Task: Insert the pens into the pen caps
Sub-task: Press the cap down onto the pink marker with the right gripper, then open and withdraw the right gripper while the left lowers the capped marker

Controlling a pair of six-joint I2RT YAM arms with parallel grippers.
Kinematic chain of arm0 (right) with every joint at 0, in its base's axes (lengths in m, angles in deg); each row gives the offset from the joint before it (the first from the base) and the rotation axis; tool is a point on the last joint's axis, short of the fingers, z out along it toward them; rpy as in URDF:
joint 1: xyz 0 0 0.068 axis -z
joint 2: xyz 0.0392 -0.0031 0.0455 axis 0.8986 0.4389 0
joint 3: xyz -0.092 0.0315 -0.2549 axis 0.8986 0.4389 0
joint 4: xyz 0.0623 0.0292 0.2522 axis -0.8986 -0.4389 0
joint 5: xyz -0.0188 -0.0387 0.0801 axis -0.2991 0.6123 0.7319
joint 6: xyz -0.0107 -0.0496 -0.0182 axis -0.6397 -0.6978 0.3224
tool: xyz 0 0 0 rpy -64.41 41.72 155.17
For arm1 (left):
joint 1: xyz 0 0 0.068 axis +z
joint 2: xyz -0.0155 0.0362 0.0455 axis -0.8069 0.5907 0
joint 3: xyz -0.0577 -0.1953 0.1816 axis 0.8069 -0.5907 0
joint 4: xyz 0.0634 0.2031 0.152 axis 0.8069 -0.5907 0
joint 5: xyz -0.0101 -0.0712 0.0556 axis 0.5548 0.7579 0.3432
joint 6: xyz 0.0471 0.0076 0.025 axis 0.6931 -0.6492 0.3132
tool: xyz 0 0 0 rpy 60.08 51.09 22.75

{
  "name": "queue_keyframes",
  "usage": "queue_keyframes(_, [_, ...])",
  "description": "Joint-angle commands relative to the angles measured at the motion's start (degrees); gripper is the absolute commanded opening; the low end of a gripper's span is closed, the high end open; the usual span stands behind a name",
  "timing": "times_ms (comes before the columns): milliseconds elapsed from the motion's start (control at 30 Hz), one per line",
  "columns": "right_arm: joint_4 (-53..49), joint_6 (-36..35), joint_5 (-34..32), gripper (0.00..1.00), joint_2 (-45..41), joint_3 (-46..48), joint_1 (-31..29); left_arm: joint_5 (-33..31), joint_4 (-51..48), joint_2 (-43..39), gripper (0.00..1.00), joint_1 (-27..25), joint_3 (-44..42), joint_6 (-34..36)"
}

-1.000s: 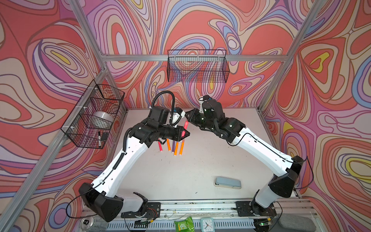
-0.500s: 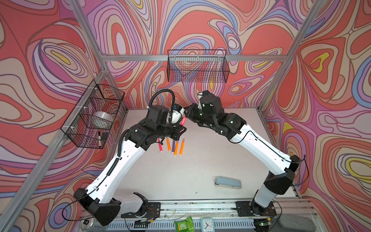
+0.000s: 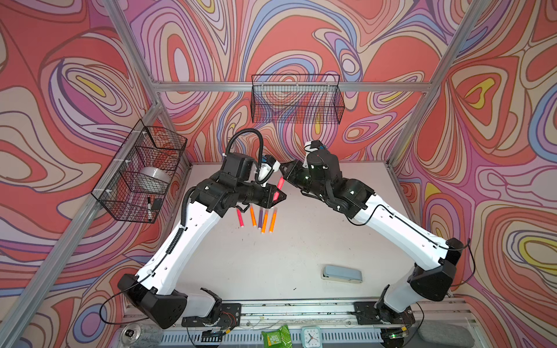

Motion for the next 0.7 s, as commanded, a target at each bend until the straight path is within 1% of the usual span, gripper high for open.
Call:
queue_keyframes(0, [-9.3,-2.2,10.8,0.00,-1.8,2.6,-6.0,-2.4,22.9,-0.6,0.00,3.8,0.7,-5.8])
queue_keyframes(133, [-12.1,-4.1,9.7,0.00,-0.4,-0.9,-5.6,-4.7,22.3,-1.7,0.00,3.9,-0.5,-3.8])
queue_keyframes(233, [-12.6,-2.5,9.6,0.00,-0.6,-0.7,-3.4,-6.4,20.3,-1.8,0.00,3.8,-1.0,-1.3])
queue_keyframes(267, [-12.6,-1.8,9.3,0.04,-1.1,0.0,-2.4,-7.3,19.7,-2.1,0.00,3.8,-1.7,-0.6])
queue_keyframes(300, [-12.3,-0.9,9.0,0.14,-1.7,0.9,-1.4,-7.9,19.5,-2.5,0.00,3.8,-2.5,-0.1])
queue_keyframes(333, [-11.9,-0.1,8.6,0.31,-2.6,1.9,-0.4,-8.7,19.1,-3.1,0.00,3.8,-3.7,0.6])
queue_keyframes(367, [-11.8,0.9,7.6,0.42,-3.4,2.9,0.5,-9.3,18.8,-3.9,0.00,3.8,-5.1,1.2])
queue_keyframes(400, [-11.3,1.3,7.2,0.47,-3.9,3.6,1.0,-9.9,18.5,-4.6,0.00,3.8,-6.6,1.5])
queue_keyframes(500, [-12.6,1.3,5.6,0.53,-3.9,3.1,1.6,-11.4,18.2,-7.3,0.00,3.8,-12.8,1.7])
queue_keyframes(567, [-15.5,1.1,3.9,0.71,-3.3,1.5,2.0,-12.1,18.2,-8.6,0.00,3.8,-16.8,1.4])
queue_keyframes(667, [-19.6,2.6,-0.9,0.83,-4.3,1.4,3.0,-12.8,18.9,-8.6,0.00,3.7,-22.4,0.2])
